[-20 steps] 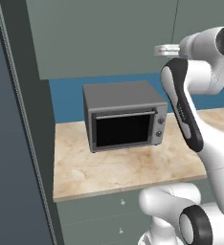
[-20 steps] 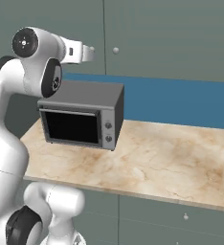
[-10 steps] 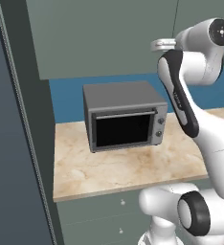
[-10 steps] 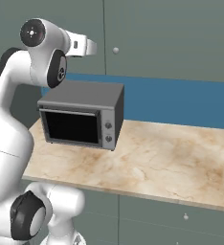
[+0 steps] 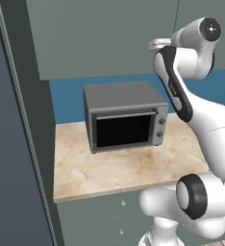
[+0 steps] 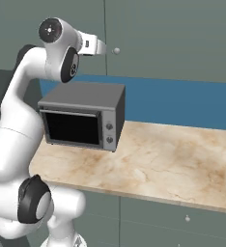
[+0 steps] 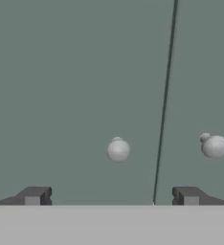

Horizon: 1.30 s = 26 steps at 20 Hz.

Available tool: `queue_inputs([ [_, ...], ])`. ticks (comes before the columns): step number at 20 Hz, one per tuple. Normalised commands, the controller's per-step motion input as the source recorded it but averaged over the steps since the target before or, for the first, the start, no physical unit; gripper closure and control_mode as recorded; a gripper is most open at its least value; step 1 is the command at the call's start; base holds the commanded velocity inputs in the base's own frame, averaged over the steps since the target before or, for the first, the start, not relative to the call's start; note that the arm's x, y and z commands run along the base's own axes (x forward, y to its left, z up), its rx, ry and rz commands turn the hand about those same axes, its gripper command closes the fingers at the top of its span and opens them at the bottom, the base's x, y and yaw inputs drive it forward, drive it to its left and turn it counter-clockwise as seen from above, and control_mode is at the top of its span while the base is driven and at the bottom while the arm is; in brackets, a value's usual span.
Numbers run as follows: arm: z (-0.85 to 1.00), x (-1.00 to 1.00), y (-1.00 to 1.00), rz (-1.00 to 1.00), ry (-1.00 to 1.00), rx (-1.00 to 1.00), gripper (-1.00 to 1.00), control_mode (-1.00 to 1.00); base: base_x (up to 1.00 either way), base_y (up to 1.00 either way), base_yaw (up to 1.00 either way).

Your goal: The dining table condiment station is running low on syrup bottle. Refill the condiment station by opening the cabinet and taking the syrup bottle from the cabinet and placing it on the dining table.

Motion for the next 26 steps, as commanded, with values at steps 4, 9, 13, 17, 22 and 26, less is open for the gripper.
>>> queue_inputs([
  [4,-0.04,0.50,-0.08,0.00,0.05,0.00,-1.00,-1.00,0.00,0.00,0.00],
  [9,-0.10,0.46,-0.01,0.00,0.00,0.00,-1.00,-1.00,0.00,0.00,0.00],
  [13,-0.21,0.42,0.00,0.00,0.00,0.00,-1.00,-1.00,0.00,0.00,0.00],
  [17,-0.21,0.38,0.00,0.00,0.00,0.00,-1.00,-1.00,0.00,0.00,0.00],
  [22,-0.17,0.37,0.00,0.00,0.00,0.00,-1.00,-1.00,0.00,0.00,0.00],
  [26,-0.27,0.25,0.00,0.00,0.00,0.00,1.00,-1.00,0.00,0.00,0.00],
])
